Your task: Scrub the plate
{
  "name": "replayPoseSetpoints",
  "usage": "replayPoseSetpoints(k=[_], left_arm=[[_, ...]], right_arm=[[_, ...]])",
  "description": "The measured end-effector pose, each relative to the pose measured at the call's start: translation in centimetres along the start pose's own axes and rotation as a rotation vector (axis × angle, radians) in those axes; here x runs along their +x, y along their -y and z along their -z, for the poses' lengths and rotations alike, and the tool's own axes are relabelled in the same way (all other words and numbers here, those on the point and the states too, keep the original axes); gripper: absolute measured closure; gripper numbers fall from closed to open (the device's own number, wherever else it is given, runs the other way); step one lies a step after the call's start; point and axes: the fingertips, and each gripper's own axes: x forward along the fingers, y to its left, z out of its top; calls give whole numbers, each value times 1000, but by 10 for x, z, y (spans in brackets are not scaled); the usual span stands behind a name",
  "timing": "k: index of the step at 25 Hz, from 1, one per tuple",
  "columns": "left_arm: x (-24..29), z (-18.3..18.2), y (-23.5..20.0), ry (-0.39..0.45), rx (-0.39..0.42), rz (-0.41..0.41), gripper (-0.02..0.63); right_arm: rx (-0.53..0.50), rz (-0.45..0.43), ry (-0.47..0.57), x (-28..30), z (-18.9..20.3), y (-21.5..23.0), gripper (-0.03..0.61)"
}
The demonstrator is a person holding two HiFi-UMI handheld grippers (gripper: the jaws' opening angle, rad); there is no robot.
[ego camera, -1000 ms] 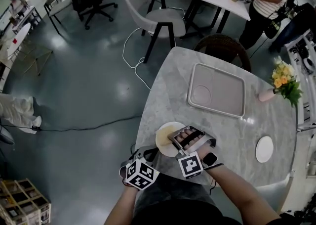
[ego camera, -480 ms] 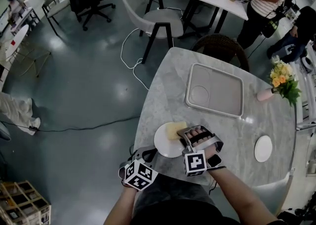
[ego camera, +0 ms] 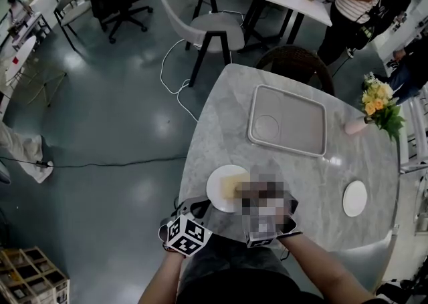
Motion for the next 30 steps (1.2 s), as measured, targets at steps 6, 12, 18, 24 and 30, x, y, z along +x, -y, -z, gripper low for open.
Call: replayPoseSetpoints(k=[6, 12, 18, 24, 30], left_arm=[[-1, 0, 1, 2, -14, 0, 601], [-3, 0, 0, 3, -22, -5, 601], [0, 3, 1, 3, -23, -9, 601], [-2, 3, 1, 6, -29, -11, 600], [-3, 2, 4, 6, -25, -9, 601]], right_arm=[[-5, -20, 30, -2, -12, -9, 503], [-43, -59, 78, -13, -24, -17, 503], [-65, -84, 105, -21, -30, -32, 503], [-67, -88, 111, -31, -33, -39, 503], [-58, -93, 98, -40, -29, -45, 503]])
